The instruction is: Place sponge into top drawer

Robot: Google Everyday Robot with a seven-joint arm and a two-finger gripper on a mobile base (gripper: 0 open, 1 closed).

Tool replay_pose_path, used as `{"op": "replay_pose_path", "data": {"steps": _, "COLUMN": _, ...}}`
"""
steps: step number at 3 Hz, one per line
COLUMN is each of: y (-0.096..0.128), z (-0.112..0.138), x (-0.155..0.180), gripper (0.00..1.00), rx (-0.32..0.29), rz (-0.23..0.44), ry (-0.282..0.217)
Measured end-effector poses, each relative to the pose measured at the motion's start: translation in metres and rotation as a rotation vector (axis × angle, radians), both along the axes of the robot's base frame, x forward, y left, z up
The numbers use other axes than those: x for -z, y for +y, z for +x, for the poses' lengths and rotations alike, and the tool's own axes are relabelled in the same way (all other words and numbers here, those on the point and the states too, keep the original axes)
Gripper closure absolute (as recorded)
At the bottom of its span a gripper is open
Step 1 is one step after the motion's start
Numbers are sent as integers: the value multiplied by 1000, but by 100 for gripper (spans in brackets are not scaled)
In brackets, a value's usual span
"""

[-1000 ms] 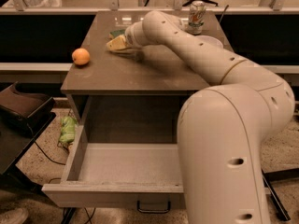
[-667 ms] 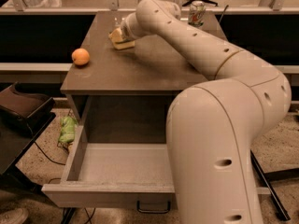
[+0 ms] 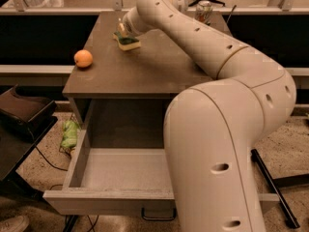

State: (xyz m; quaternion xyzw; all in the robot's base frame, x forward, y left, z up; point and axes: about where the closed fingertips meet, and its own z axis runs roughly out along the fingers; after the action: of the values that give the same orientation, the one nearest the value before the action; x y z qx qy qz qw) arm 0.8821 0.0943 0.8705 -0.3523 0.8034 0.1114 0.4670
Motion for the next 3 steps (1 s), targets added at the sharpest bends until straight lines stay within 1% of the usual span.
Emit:
{"op": "replay_pose_path", "data": {"steps": 2, "y": 4, "z": 0, "x": 5, "gripper": 16, "rx": -2, "rz": 3, "ry": 8}}
{"op": "replay_pose_path", "data": {"steps": 3, "y": -1, "z": 2, "x": 3, "gripper": 0, "rx": 34, "rz": 57, "ry": 31}}
